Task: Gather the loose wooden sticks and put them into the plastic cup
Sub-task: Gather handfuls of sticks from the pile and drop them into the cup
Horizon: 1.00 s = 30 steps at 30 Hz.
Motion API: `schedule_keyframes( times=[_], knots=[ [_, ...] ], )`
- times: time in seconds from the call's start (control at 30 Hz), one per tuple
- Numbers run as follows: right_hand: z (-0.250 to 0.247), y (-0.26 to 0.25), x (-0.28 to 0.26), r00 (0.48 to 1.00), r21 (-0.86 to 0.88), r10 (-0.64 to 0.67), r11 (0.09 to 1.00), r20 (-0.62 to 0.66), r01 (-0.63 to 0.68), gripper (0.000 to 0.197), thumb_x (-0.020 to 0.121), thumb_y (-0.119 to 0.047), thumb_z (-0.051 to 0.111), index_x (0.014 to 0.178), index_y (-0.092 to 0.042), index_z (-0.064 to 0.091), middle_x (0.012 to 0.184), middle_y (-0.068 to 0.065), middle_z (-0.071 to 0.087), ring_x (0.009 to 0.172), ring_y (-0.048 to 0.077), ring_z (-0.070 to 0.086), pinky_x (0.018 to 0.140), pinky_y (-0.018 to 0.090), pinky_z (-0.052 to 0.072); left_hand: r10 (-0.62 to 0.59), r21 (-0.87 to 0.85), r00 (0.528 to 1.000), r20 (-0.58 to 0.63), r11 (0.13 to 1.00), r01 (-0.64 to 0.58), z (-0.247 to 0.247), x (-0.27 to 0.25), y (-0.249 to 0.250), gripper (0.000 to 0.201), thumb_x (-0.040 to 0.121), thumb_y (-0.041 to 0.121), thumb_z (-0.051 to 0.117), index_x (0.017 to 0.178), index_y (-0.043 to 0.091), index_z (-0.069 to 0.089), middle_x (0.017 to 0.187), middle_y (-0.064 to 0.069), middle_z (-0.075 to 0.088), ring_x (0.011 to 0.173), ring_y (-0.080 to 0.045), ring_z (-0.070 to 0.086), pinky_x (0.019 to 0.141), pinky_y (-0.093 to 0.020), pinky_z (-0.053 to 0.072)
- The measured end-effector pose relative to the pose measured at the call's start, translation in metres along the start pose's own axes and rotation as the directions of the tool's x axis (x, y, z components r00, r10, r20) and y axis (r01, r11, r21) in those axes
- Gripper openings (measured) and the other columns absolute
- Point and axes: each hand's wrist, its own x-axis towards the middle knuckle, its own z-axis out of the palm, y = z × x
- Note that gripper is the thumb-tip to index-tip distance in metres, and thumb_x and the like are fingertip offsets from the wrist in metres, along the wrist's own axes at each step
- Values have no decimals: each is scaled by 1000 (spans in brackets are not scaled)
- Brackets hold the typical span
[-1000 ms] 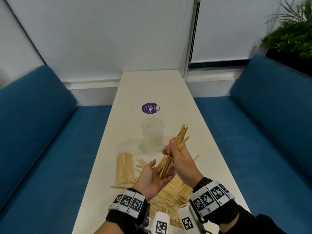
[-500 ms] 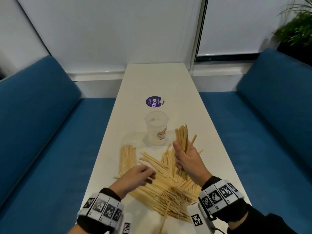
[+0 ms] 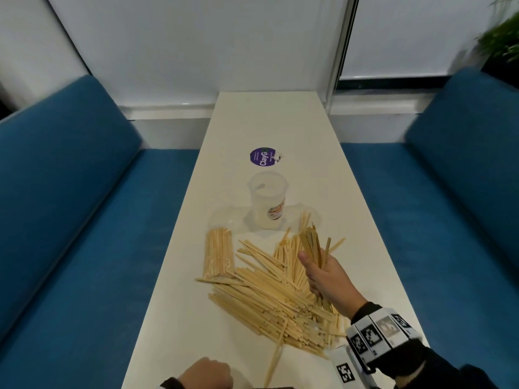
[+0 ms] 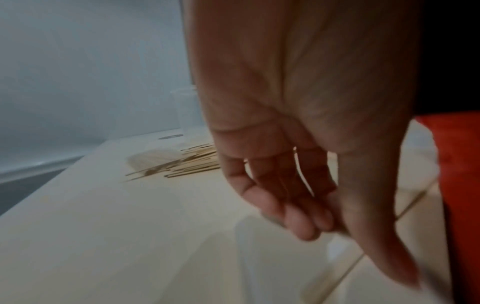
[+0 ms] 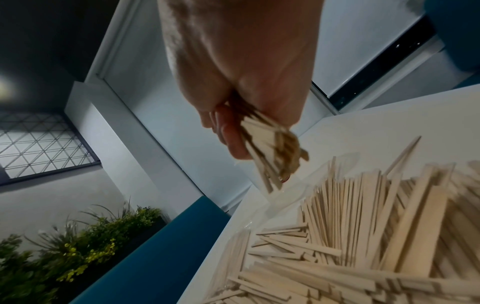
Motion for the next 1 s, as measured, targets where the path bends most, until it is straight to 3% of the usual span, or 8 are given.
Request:
schedule_keyframes(
  times=[0.07,0.2,0.37,0.47,0.63,0.8,0.9,1.0],
  knots=[
    [0,0,0,1000,-17,8,1000,0,-8,24,91,-36,52,86,-14,45,51,-6,28,42,10,25,41,22,25,-33,-11,999,-2,999,33,0,2,0,35,97,8,30,120,-9,51,93,-4,58,96,-18,54,98,-34,29],
    [-1,-1,1,1000,-30,10,999,-8,-11,19,92,-36,52,87,-18,48,50,-7,31,42,9,28,42,23,27,11,161,993,-121,987,9,-15,-3,4,36,99,13,30,124,-3,49,132,-19,51,125,-32,47,106,-37,33],
    [-3,-1,0,1000,-33,15,999,-19,-15,16,93,-36,51,86,-22,48,50,-7,31,44,10,27,44,26,27,108,-216,936,-334,958,-187,-41,-11,13,11,94,21,40,83,21,40,72,5,45,72,-19,49,58,-18,31],
    [-2,-1,0,1000,-41,9,999,-24,-10,18,94,-36,50,83,-22,46,50,-8,31,43,10,27,44,25,27,101,-356,944,-314,909,-216,-55,3,33,1,94,19,38,94,19,38,81,3,47,72,-13,42,64,-23,35],
    [-2,2,-1,999,-30,22,999,-35,-23,19,92,-37,51,91,-18,49,51,-7,31,44,10,27,43,24,27,61,-187,955,-290,975,-119,-58,28,72,37,90,38,52,110,7,49,107,-12,55,88,-22,49,80,-36,44],
    [-3,7,-1,997,-13,37,999,-61,-38,21,92,-37,52,90,-16,49,48,-11,35,42,8,31,42,23,30,58,-69,951,-302,994,-82,-61,32,84,20,94,14,45,108,2,52,111,-16,57,104,-31,57,82,-36,46],
    [-4,10,0,994,30,75,997,-78,-73,28,94,-34,52,98,-6,52,46,-11,36,39,6,33,41,20,33,5,-407,902,-432,892,-200,-76,23,76,29,100,26,34,107,6,53,102,-8,60,87,-20,55,78,-32,44],
    [2,7,-3,996,62,80,995,-30,-78,27,93,-36,53,78,-14,49,44,-12,35,39,6,33,42,20,34,-45,-630,818,-573,662,-405,-100,4,77,31,101,31,30,96,16,58,76,5,51,67,-9,45,64,-24,37]
  ],
)
